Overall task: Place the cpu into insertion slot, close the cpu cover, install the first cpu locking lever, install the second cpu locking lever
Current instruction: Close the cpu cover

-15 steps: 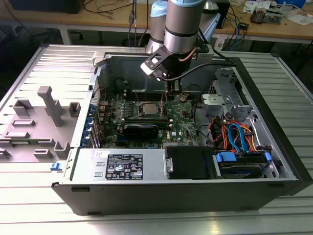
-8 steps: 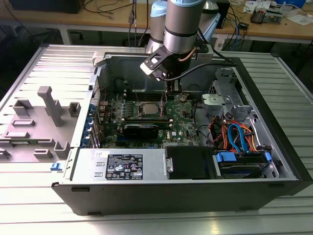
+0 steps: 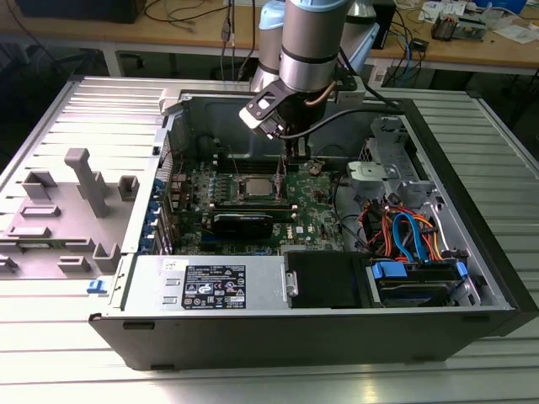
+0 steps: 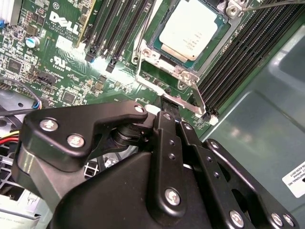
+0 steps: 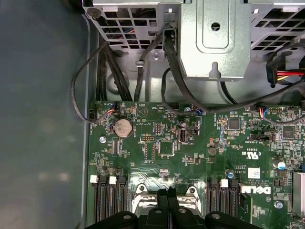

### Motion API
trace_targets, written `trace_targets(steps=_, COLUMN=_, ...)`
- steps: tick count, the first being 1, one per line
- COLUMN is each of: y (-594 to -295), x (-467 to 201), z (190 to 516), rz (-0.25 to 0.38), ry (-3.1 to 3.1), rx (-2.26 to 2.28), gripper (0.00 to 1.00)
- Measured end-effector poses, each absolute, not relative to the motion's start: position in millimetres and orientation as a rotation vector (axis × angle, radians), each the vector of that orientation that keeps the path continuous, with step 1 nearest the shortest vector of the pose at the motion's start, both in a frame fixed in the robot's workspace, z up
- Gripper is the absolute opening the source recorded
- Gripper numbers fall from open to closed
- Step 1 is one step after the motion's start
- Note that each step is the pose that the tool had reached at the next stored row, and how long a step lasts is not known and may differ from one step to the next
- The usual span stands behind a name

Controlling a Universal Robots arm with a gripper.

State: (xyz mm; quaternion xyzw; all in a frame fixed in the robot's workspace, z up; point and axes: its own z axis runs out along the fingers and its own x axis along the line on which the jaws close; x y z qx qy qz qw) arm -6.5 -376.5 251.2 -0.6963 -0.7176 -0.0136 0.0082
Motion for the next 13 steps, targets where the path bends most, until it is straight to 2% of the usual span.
trace_targets(steps=13, y=-376.5, x=-14.3, z=251.2, rz=-0.042, ry=-2.243, rx=-2.176, gripper=0.11)
